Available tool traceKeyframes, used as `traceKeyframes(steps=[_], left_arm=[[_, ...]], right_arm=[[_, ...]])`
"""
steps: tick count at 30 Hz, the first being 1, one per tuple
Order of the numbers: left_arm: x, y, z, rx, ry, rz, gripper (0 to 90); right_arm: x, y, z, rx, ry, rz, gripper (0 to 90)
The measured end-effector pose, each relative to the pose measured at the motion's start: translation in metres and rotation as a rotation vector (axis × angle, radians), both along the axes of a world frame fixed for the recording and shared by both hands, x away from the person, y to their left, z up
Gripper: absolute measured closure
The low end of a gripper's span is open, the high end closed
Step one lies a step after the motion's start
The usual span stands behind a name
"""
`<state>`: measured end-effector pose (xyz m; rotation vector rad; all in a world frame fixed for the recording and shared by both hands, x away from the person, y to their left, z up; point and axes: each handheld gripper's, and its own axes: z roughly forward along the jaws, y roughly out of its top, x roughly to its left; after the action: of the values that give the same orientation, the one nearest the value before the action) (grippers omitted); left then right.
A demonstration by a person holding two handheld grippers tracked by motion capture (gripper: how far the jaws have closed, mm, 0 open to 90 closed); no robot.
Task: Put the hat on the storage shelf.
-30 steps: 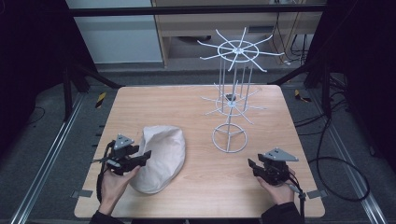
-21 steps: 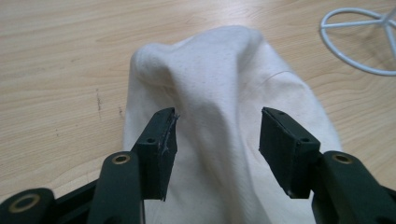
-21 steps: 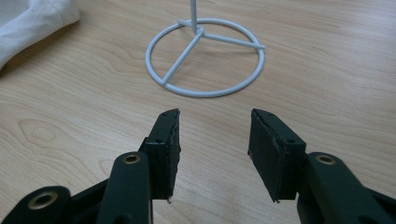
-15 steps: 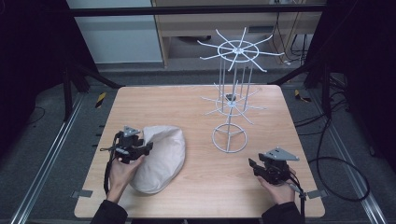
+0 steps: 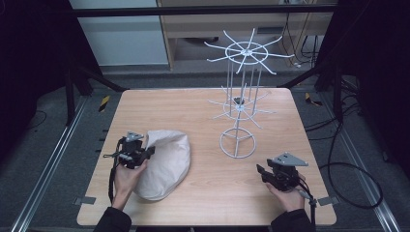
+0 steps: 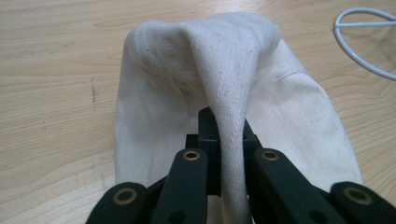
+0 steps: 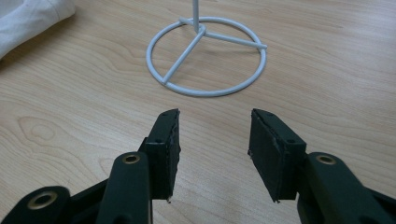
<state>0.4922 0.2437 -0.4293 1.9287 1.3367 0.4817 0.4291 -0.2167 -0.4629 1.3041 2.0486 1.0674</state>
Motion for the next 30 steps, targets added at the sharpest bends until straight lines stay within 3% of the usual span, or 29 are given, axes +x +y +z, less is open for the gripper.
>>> traceKeyframes(steps=[7, 16, 30], left_arm=[[-0.011, 0.008, 0.012, -0.052, -0.043, -0.008, 87.5], [-0.031, 0.016, 0.041, -0.138, -0.157, -0.035, 87.6], [-0.057, 0.015, 0.074, -0.225, -0.319, -0.068, 87.6]], right_arm=[[0.0, 0.0, 0.0, 0.0, 0.001, -0.003, 53.1], [0.0, 0.0, 0.0, 0.003, -0.002, -0.004, 53.0], [-0.001, -0.001, 0.001, 0.007, -0.016, -0.007, 53.2]])
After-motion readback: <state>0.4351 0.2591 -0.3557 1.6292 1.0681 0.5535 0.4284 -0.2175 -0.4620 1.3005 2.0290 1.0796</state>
